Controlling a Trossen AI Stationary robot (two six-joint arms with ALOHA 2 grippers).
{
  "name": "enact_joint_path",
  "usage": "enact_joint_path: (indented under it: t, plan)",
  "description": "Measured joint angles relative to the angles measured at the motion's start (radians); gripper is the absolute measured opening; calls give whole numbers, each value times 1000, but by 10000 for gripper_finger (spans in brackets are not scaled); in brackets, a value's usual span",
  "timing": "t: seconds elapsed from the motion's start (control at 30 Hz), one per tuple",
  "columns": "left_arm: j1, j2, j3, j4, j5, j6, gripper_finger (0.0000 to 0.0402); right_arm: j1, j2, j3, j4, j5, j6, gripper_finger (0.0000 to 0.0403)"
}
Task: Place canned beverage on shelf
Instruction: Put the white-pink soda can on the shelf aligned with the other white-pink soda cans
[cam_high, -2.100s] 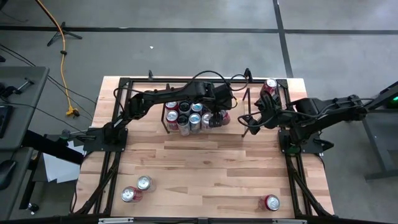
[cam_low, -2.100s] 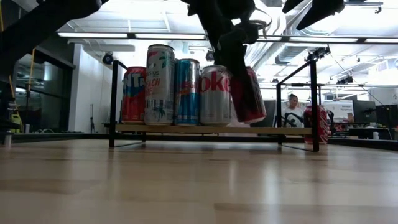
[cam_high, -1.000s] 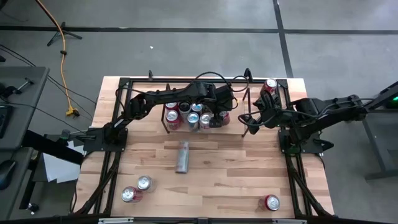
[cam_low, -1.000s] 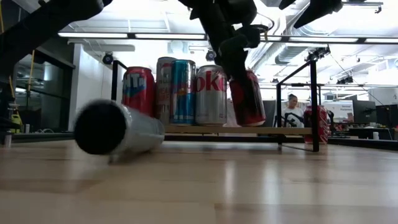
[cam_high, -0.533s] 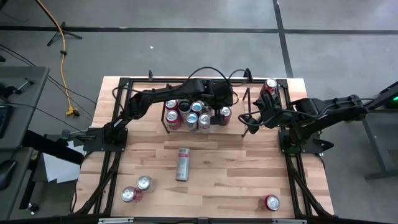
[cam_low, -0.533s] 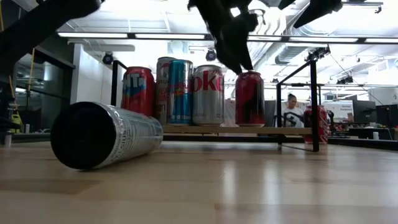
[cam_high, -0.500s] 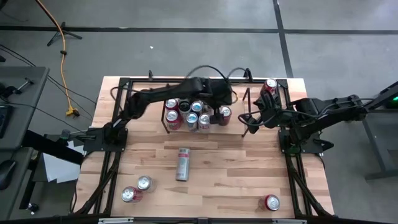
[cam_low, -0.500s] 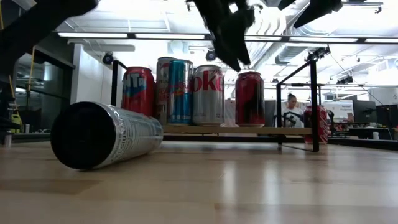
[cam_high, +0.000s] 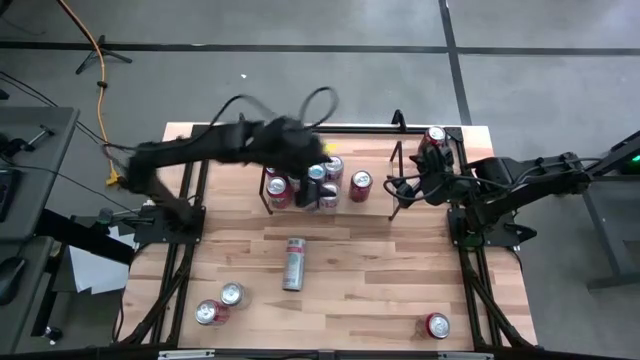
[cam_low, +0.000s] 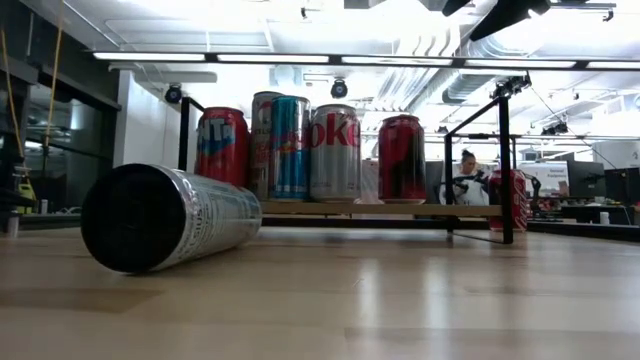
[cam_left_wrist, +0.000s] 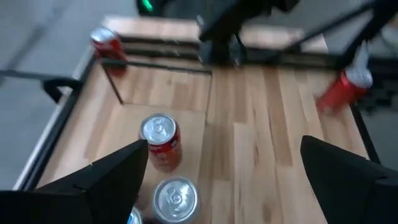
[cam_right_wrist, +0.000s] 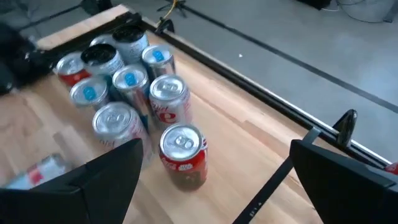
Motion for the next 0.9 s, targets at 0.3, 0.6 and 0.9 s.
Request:
enact_joint_path:
  t: [0.3, 0.6, 0.9]
  plan:
    - [-243, -470, -634, 292, -384, -472, 370, 0, 1, 0, 113, -247, -133, 390]
    - [-332, -626, -674, 180, -447, -524, 370, 55, 208, 1, 324, -650, 170, 390]
    - [-356, -783, -624, 66, -396, -277, 370, 176, 622, 135, 465, -753, 480, 390]
